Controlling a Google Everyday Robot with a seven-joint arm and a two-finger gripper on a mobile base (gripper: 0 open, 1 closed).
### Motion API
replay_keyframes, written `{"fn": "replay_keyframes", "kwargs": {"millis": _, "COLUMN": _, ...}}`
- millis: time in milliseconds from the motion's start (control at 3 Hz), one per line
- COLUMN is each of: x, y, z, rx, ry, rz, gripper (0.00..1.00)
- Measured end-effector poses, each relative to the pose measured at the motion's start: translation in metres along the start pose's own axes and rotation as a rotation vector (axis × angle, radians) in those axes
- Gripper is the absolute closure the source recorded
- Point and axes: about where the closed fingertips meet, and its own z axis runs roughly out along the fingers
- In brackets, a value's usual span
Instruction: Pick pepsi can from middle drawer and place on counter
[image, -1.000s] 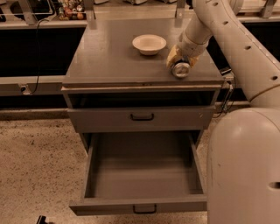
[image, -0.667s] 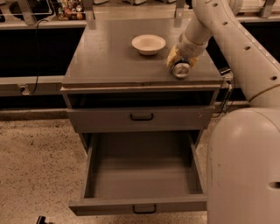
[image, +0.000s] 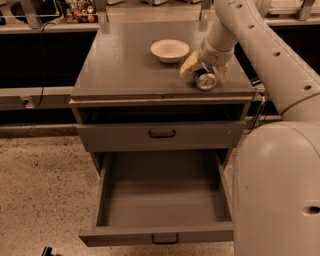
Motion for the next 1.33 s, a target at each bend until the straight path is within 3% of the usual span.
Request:
{"fn": "replay_keyframes", "kwargs": {"millis": 667, "x": -0.002, "y": 0.002, "z": -0.007, "rx": 0.017, "ry": -0.009, "rz": 0.007, "gripper": 0.00}}
{"fn": "replay_keyframes", "kwargs": {"millis": 1000, "x": 0.001, "y": -0.003, "z": -0.019, "rx": 0.038, "ry": 0.002, "rz": 0.053, "gripper": 0.00}}
{"fn": "replay_keyframes", "kwargs": {"millis": 1333, "x": 0.004, "y": -0.010, "z": -0.033, "rx": 0.022, "ry": 0.025, "rz": 0.075, "gripper": 0.00}}
